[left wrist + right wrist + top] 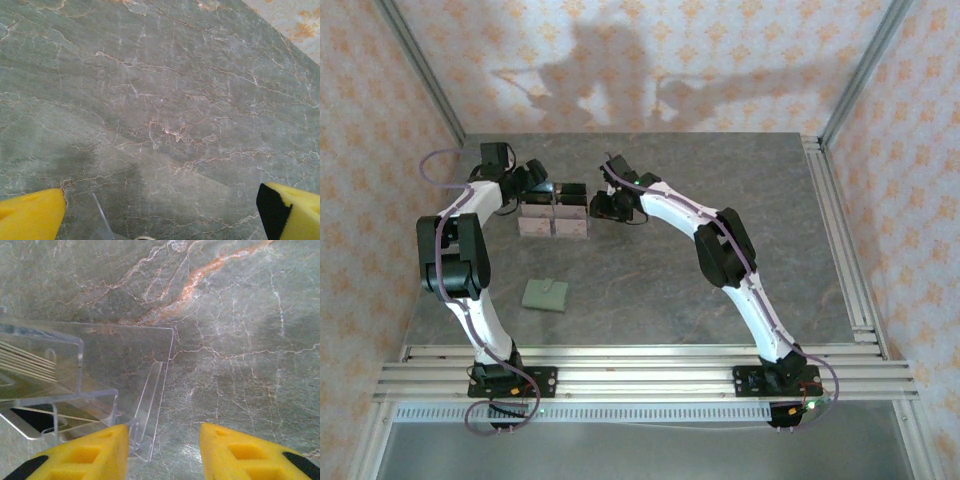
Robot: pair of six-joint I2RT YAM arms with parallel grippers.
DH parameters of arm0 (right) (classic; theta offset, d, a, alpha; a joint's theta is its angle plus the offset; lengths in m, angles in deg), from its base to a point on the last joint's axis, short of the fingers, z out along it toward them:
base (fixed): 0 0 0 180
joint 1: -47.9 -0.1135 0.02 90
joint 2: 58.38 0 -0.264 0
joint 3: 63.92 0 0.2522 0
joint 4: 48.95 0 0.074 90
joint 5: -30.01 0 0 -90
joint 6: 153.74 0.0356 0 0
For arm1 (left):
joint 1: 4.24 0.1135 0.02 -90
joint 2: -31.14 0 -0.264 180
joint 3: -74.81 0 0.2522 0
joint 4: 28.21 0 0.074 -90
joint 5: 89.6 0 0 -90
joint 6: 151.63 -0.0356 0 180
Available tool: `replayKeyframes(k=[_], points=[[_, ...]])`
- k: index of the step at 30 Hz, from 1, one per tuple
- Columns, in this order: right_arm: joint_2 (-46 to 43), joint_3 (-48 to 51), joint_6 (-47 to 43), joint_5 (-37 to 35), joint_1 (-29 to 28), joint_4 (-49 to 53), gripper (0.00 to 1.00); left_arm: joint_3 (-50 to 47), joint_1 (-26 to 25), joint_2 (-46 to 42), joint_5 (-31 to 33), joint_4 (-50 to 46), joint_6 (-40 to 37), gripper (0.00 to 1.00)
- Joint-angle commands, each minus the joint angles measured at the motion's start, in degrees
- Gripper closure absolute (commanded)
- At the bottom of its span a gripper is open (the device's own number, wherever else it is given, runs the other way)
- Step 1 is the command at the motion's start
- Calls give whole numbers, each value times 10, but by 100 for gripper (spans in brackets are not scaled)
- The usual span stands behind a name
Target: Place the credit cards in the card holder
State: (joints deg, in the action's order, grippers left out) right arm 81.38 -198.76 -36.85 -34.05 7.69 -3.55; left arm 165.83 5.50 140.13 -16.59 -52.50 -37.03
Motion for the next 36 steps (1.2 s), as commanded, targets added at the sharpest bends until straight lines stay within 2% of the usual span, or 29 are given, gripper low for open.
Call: replayKeyframes(k=[1,8,17,31,36], points=[[7,1,4,11,-2,-18,59,-6,-3,-15,3,-7,5,0],[14,-10,-9,2,-1,-10,61,-2,-5,-5,-32,-6,11,0],[-33,61,6,-6,30,-51,61,-8,-7,0,-38,-9,2,0],[76,-97,25,27,25,1,61,-8,-12,1,-50,-9,3,0],[82,-113,31,33,22,2,61,-7,-19,1,-57,-11,4,0]])
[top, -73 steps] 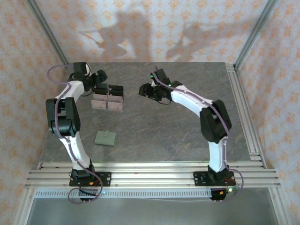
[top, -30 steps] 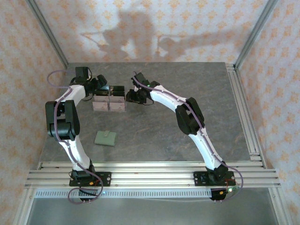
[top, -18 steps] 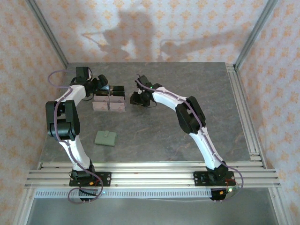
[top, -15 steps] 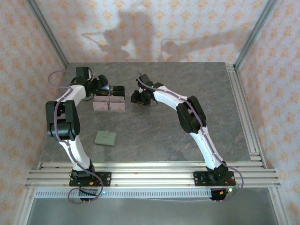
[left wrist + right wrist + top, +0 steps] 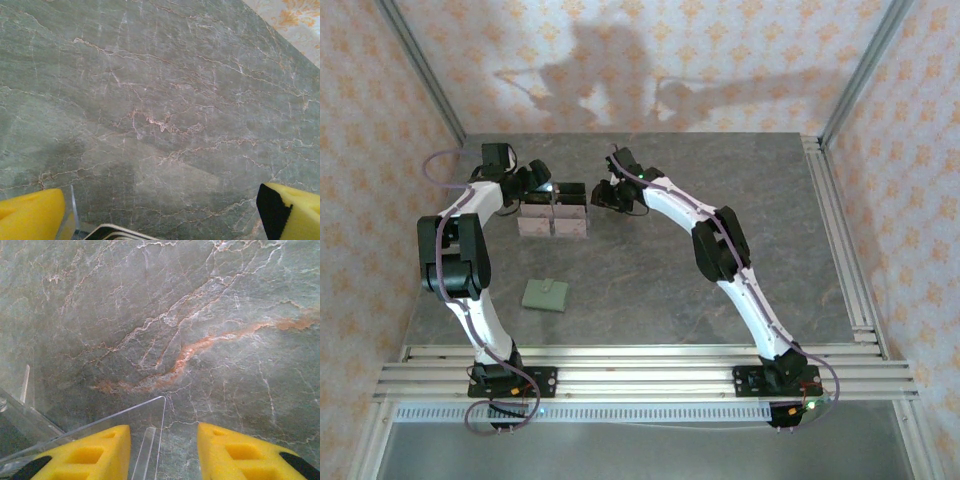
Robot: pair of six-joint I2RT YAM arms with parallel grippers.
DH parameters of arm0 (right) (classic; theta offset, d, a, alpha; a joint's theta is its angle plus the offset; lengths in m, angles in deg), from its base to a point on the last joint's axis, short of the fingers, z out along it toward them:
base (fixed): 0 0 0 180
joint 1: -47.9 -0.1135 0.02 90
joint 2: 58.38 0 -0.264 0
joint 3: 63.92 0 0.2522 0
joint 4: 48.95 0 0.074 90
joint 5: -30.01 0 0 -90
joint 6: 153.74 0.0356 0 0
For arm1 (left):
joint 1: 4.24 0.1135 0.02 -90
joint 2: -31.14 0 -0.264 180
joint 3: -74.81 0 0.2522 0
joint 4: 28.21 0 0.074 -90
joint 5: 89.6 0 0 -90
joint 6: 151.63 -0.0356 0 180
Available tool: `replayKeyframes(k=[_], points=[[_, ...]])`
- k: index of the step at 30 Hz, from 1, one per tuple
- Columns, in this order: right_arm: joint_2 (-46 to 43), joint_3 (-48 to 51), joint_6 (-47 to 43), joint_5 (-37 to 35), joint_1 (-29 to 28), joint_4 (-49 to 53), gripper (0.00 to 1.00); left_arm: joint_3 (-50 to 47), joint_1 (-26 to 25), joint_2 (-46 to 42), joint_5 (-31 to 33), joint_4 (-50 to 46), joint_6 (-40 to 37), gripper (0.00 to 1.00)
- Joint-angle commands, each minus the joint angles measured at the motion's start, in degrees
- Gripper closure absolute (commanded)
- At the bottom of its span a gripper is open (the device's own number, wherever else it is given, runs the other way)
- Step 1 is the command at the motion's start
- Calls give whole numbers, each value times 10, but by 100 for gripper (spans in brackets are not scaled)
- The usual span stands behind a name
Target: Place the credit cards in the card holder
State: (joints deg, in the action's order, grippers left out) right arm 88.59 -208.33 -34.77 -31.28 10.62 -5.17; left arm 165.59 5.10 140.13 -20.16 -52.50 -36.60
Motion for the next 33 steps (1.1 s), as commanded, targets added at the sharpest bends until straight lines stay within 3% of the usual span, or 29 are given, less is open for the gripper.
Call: replayKeyframes(k=[1,17,33], points=[[8,-17,11,5,-7,18,61,-6,-17,1,-23,-11,0,0],[-32,-13,17,-1,3,13,61,4,-60,-17,-38,-21,10,0],[-121,131,23,-7,41,-56,61,50,-145,-6,-21,-29,31,0]])
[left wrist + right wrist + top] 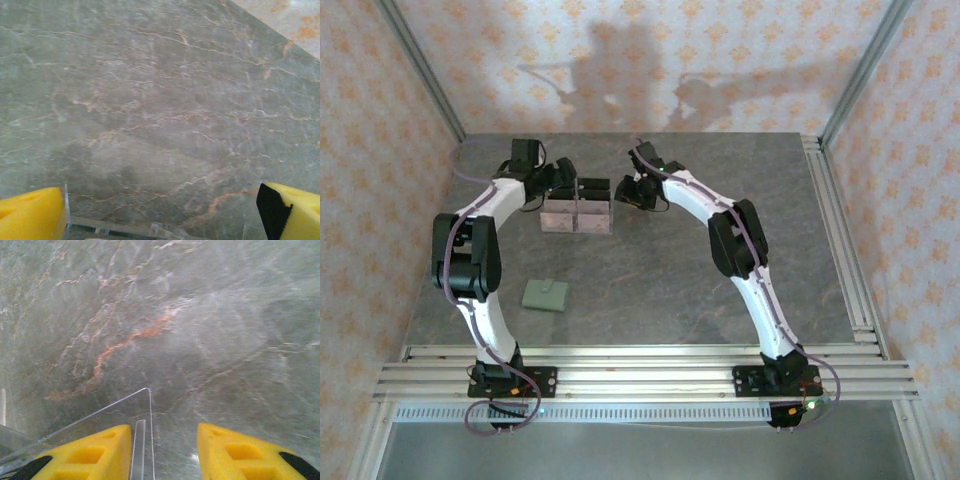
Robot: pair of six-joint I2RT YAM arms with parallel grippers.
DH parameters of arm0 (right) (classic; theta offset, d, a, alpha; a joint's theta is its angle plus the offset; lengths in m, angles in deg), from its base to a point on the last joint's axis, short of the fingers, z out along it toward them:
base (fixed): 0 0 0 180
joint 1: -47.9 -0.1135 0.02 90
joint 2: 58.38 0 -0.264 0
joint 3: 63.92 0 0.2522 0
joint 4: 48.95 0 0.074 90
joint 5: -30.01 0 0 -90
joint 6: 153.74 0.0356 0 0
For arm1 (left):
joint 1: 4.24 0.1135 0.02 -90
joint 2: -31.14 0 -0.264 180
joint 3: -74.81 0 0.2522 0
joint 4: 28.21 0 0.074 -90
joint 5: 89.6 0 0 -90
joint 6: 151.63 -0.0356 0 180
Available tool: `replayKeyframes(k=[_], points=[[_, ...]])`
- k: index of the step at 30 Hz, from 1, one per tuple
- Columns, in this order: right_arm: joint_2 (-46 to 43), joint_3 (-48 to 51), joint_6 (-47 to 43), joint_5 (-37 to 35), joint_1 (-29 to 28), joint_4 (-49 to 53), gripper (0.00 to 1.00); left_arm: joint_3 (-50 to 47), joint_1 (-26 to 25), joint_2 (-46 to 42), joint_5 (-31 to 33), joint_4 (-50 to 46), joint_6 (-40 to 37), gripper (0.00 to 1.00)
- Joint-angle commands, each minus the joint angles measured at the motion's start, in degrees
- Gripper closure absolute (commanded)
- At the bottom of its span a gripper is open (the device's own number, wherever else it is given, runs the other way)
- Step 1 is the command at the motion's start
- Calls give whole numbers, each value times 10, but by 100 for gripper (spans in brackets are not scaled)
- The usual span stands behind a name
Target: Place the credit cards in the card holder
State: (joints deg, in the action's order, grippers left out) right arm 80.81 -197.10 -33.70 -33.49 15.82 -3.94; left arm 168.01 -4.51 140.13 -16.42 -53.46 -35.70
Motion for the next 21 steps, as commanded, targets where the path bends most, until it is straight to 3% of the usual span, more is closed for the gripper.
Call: replayKeyframes(k=[1,21], points=[[-49,27,13,15,-7,-74,61,30,-54,-3,-57,-21,22,0],[-131,135,15,21,39,-125,61,101,-146,74,-25,-29,42,0]])
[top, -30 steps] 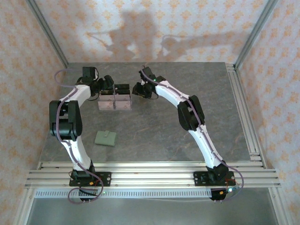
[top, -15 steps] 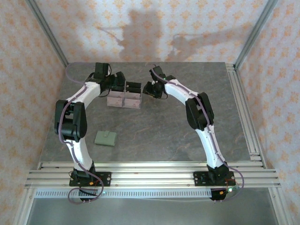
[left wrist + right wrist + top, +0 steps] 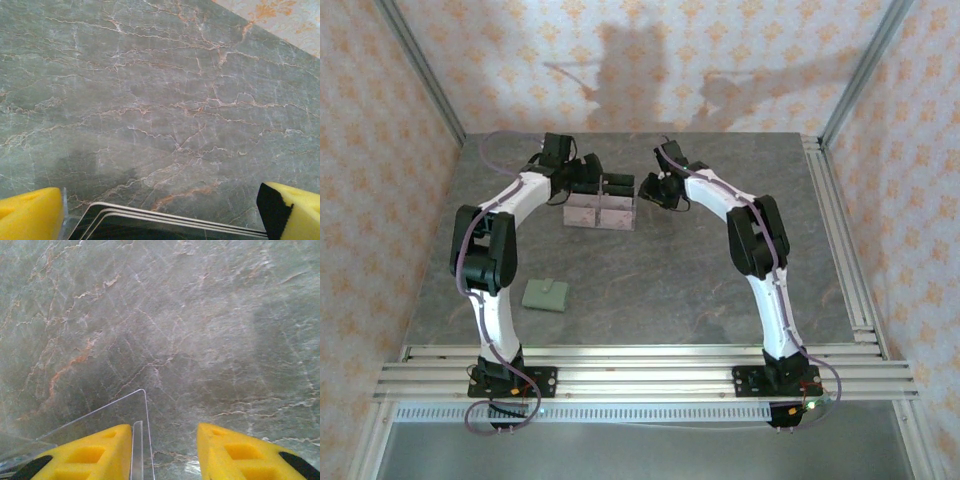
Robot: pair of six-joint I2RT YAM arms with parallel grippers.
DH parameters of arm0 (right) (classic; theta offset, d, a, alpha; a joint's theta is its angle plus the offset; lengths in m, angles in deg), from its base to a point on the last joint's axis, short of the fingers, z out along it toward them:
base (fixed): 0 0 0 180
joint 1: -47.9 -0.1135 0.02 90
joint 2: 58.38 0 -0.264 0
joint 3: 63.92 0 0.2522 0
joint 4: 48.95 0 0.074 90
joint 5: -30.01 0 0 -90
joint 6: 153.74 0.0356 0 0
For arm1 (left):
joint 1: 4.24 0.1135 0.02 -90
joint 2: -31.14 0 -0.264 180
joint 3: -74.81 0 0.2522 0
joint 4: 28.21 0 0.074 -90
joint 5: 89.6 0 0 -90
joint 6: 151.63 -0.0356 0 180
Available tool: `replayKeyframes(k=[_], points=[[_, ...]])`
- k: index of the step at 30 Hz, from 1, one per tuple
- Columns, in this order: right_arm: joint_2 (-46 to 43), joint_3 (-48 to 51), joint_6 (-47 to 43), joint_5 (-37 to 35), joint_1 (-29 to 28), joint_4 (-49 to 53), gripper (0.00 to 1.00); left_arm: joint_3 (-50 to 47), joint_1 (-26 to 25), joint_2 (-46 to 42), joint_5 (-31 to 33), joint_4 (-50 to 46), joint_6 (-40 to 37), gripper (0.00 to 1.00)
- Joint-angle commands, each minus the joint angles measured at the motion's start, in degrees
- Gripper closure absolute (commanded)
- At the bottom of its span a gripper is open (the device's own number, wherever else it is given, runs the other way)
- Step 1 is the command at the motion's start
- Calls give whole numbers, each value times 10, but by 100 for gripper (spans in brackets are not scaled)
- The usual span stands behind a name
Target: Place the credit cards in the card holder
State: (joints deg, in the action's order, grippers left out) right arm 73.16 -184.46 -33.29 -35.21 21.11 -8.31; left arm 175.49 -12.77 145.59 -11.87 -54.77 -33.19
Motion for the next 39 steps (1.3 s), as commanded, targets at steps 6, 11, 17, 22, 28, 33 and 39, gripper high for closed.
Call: replayKeyframes(k=[6,11,17,22,28,33,39], points=[[-82,50,12,39,6,-96,61,57,-97,47,-64,-18,18,0],[-107,85,12,40,25,-108,61,82,-125,67,-61,-15,39,0],[-141,131,15,41,61,-125,61,126,-164,101,-59,-19,51,0],[-161,159,12,39,90,-130,61,165,-192,131,-58,-20,61,0],[-178,185,14,42,122,-140,61,212,-223,163,-62,-21,74,0],[-190,206,13,42,146,-144,61,252,-244,188,-65,-27,80,0],[-200,227,13,42,163,-146,60,280,-253,209,-50,-41,87,0]])
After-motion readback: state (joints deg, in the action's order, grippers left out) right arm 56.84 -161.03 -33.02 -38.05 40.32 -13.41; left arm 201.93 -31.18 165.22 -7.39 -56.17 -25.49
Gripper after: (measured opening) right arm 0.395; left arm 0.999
